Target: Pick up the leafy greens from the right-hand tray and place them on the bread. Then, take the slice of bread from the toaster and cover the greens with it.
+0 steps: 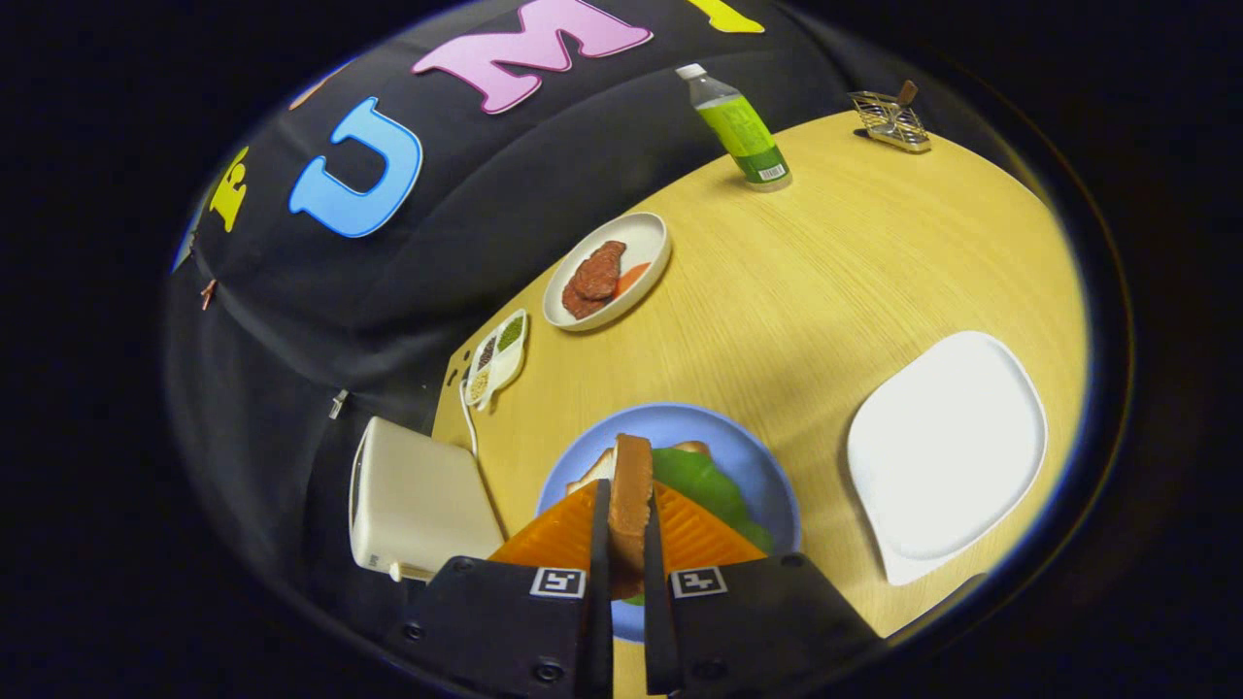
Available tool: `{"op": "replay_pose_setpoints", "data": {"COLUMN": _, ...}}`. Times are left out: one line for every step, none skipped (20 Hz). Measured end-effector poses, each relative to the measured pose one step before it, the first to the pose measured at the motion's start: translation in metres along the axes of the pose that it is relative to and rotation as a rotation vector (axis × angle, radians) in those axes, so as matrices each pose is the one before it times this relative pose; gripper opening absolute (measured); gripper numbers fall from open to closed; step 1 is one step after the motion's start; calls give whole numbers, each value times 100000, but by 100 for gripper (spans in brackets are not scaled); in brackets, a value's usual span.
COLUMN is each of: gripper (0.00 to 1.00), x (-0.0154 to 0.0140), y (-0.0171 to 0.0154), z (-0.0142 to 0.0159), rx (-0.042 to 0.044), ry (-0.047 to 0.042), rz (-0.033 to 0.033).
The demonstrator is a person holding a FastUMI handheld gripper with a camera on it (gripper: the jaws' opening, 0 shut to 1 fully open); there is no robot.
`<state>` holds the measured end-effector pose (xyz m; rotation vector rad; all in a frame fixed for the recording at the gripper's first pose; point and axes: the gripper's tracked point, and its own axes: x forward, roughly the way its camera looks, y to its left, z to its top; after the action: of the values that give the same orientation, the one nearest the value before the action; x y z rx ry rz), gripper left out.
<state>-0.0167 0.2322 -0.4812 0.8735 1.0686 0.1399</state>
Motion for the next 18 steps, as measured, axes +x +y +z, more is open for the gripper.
{"op": "replay_pose_setpoints", "data": {"gripper": 17, "x": 228, "y": -251, "z": -86, "rx": 641, "ry": 1279, "rz": 477}}
{"op": "replay_pose_setpoints", "data": {"gripper": 18, "x": 91, "y": -251, "z": 48, "rx": 397, "ry": 445, "rz": 269}}
{"op": "replay_pose_setpoints", "data": {"gripper": 17, "x": 204, "y": -282, "z": 165, "rx": -469, "ry": -62, "rz": -598}}
{"op": "replay_pose_setpoints", "data": {"gripper": 20, "x": 140, "y": -401, "z": -142, "rx": -1565, "ry": 547, "rz": -500}}
{"op": "replay_pose_setpoints", "data": {"gripper": 26, "x": 52, "y": -275, "z": -63, "rx": -2220, "ry": 705, "rz": -835}}
{"op": "replay_pose_setpoints", "data": {"gripper": 31, "x": -173, "y": -429, "z": -210, "rx": -2742, "ry": 987, "rz": -1675}}
{"op": "replay_pose_setpoints", "data": {"gripper": 40, "x": -74, "y": -503, "z": -80, "rx": -2898, "ry": 774, "rz": -2167}}
{"op": "replay_pose_setpoints", "data": {"gripper": 45, "x": -149, "y": -345, "z": -172, "rx": -2665, "ry": 990, "rz": -1115}}
{"op": "replay_pose_setpoints", "data": {"gripper": 51, "x": -131, "y": 139, "z": -30, "rx": -1412, "ry": 682, "rz": -24}}
{"op": "replay_pose_setpoints", "data": {"gripper": 56, "x": -226, "y": -88, "z": -208, "rx": -2138, "ry": 1063, "rz": -833}}
{"op": "replay_pose_setpoints", "data": {"gripper": 60, "x": -234, "y": -141, "z": -35, "rx": -2947, "ry": 566, "rz": -676}}
{"op": "replay_pose_setpoints", "data": {"gripper": 61, "x": -355, "y": 112, "z": 22, "rx": -3150, "ry": -116, "rz": -239}}
{"op": "replay_pose_setpoints", "data": {"gripper": 66, "x": -352, "y": 121, "z": 152, "rx": -3226, "ry": -430, "rz": -200}}
{"op": "replay_pose_setpoints", "data": {"gripper": 71, "x": -549, "y": -72, "z": 161, "rx": -3190, "ry": -779, "rz": -842}}
{"op": "replay_pose_setpoints", "data": {"gripper": 80, "x": -420, "y": -149, "z": 237, "rx": -3032, "ry": -666, "rz": -889}}
{"op": "replay_pose_setpoints", "data": {"gripper": 83, "x": -601, "y": -39, "z": 200, "rx": -2478, "ry": -717, "rz": -801}}
{"op": "replay_pose_setpoints", "data": {"gripper": 87, "x": -614, "y": -18, "z": 289, "rx": -1867, "ry": -828, "rz": -429}}
{"op": "replay_pose_setpoints", "data": {"gripper": 88, "x": -658, "y": 166, "z": 343, "rx": -1499, "ry": -1123, "rz": 32}}
